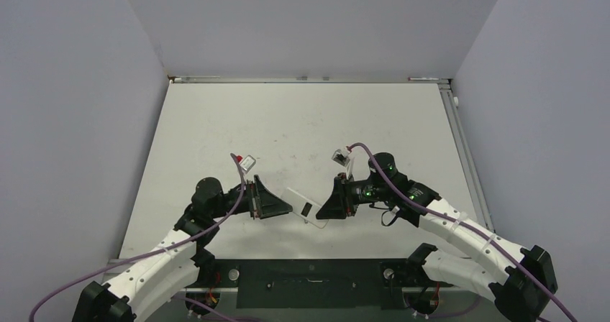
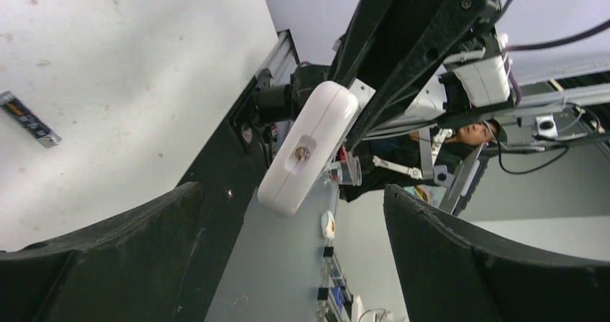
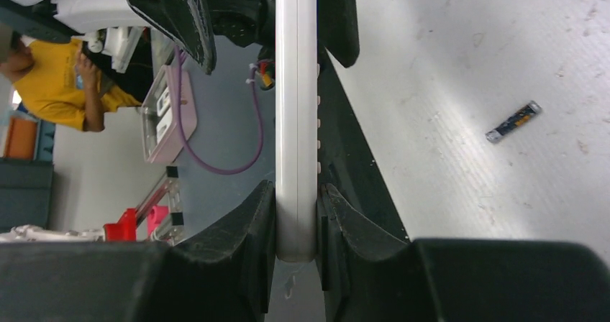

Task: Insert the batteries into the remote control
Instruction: Adjust the remote control.

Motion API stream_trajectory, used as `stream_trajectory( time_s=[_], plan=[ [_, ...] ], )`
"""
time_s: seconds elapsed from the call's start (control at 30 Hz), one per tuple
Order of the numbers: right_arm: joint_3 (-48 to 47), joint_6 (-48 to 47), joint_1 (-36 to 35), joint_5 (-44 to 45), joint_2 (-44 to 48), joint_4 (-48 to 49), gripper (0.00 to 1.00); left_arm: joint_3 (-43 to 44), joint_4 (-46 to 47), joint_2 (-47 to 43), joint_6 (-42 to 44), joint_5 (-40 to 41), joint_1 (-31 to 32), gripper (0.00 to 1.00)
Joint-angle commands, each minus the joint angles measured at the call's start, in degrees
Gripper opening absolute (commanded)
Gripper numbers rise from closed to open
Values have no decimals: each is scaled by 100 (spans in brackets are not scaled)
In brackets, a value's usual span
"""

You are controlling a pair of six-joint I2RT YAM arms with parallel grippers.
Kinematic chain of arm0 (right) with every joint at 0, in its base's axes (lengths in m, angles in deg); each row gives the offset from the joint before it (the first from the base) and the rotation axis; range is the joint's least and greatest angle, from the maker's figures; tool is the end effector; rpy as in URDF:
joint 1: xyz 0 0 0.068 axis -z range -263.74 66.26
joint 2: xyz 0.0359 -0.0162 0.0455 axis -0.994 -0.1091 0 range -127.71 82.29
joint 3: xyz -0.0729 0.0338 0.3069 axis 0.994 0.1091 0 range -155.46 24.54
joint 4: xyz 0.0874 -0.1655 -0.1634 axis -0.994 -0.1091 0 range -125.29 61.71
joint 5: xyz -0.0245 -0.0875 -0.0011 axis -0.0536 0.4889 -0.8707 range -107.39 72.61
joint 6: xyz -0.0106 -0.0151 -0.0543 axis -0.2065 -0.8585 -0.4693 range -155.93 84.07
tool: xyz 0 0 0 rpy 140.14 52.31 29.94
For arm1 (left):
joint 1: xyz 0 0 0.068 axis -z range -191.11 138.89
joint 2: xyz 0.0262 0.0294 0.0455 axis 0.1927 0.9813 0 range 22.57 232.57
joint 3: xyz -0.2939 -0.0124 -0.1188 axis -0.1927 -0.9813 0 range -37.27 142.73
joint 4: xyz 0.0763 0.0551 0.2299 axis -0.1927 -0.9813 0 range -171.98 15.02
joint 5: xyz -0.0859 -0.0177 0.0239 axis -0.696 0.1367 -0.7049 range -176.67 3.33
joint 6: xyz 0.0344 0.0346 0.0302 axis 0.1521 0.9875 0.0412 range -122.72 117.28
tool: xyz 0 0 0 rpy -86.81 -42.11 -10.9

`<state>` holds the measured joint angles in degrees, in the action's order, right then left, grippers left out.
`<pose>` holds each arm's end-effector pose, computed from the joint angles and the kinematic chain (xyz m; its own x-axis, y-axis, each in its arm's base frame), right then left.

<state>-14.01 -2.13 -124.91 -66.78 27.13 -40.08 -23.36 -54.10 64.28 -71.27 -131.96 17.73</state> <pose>0.1076 0.1352 0.3114 -0.8155 -0.2321 -0.5302 -0.5747 0.2160 0.7894 0.0939 -0.0847 0.2525 -0.9297 -0.2355 -0.2833 0.2518 0.1548 -0.9553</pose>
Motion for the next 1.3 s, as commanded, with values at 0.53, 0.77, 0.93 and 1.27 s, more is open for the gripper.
stream_trajectory(
  time_s=[0.53, 0.77, 0.93, 1.27],
  plan=[
    [266, 778, 52, -1548, -100, 1344, 9, 542, 445, -270, 326, -439, 456, 64],
    [293, 820, 47, -1555, -110, 1360, 9, 482, 727, -301, 196, -569, 452, 54],
    [371, 1089, 6, -1566, -176, 1681, 9, 446, 902, -305, 118, -621, 456, 49],
    [391, 1205, -77, -1531, -320, 1835, 9, 334, 1207, -339, -52, -669, 463, 33]
  ],
)
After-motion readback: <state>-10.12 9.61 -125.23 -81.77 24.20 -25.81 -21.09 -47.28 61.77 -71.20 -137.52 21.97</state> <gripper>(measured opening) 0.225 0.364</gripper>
